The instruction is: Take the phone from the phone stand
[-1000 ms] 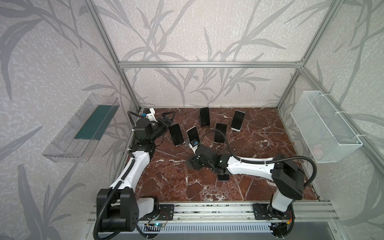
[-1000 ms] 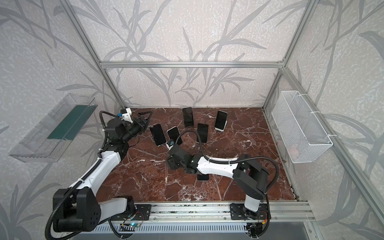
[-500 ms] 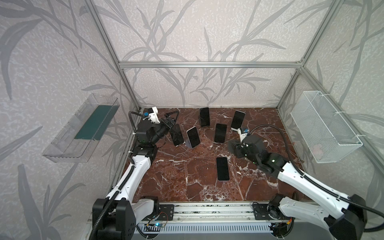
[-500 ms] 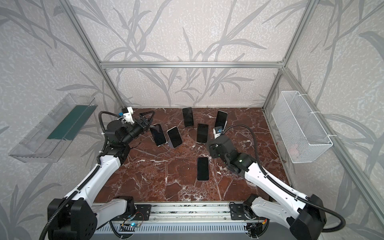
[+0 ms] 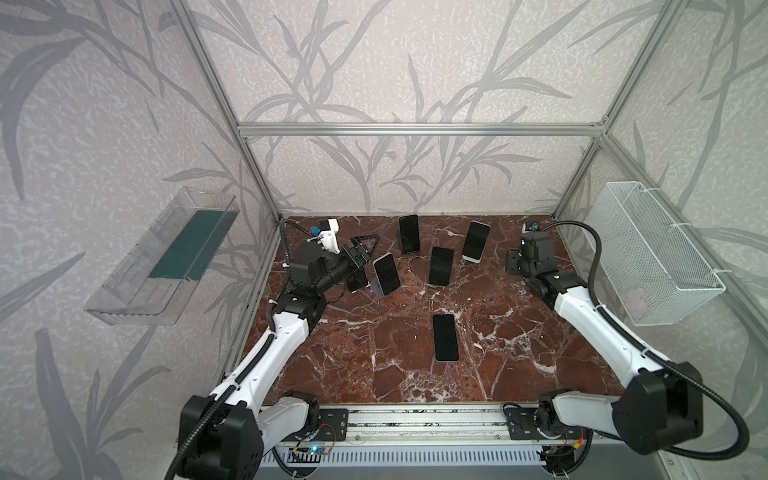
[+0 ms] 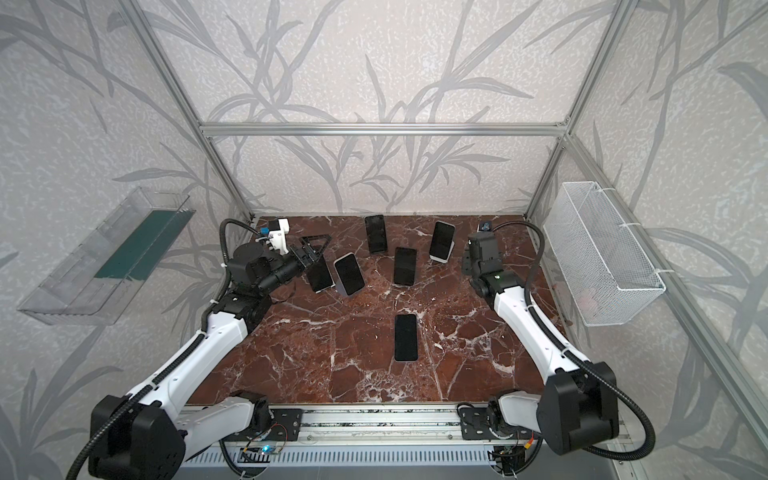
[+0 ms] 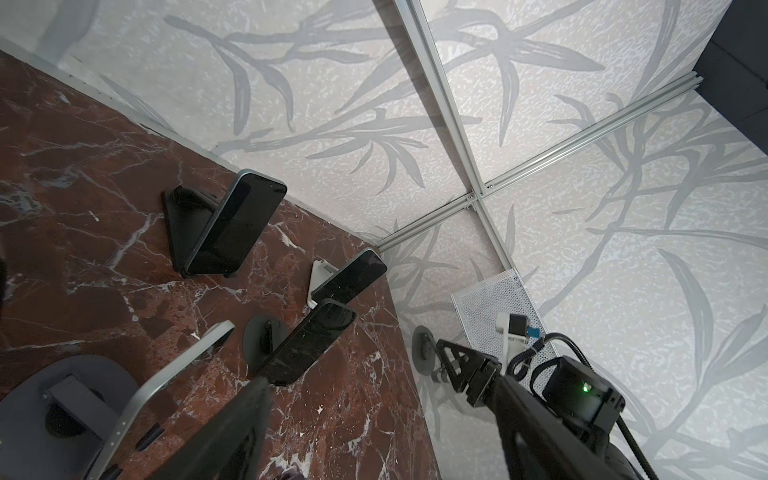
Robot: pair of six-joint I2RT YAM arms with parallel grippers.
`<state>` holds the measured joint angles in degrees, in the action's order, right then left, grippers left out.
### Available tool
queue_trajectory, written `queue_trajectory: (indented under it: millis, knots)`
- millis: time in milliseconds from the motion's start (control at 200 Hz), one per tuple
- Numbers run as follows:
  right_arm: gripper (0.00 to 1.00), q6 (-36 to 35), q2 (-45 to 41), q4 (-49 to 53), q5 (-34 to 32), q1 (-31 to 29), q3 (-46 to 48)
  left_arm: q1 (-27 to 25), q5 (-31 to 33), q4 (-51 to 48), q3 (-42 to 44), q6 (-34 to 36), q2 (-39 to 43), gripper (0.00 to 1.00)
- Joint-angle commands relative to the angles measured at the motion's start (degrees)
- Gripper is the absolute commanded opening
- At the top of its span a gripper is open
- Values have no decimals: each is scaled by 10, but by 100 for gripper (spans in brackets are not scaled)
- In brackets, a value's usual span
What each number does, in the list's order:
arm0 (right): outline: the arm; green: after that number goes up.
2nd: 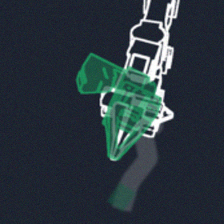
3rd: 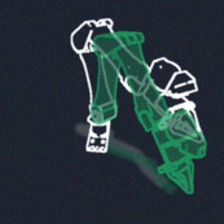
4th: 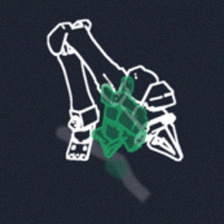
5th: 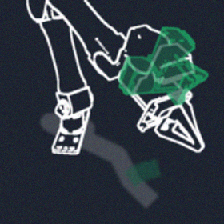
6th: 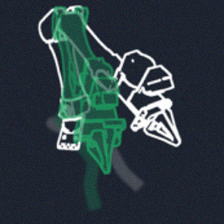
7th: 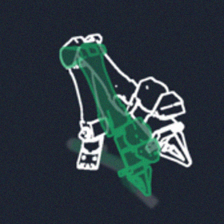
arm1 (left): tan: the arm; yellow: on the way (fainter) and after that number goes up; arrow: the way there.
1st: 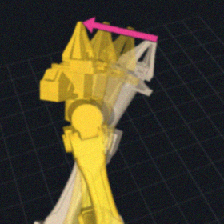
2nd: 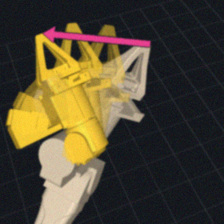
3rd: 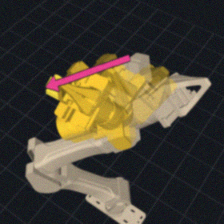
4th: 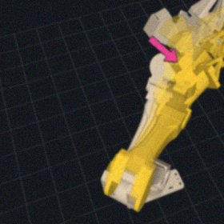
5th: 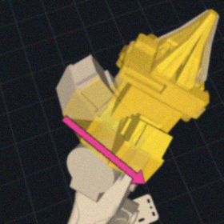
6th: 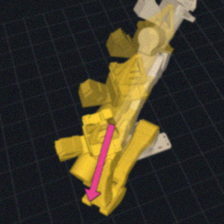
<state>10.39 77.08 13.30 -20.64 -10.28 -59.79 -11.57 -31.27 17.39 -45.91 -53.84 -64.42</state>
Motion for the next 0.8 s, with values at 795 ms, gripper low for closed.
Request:
queue_trajectory:
  millis: [795]
  knots:
    - [52,23,235,-91,170,87,-25,0,-18,12,-20,-6,-41,85]
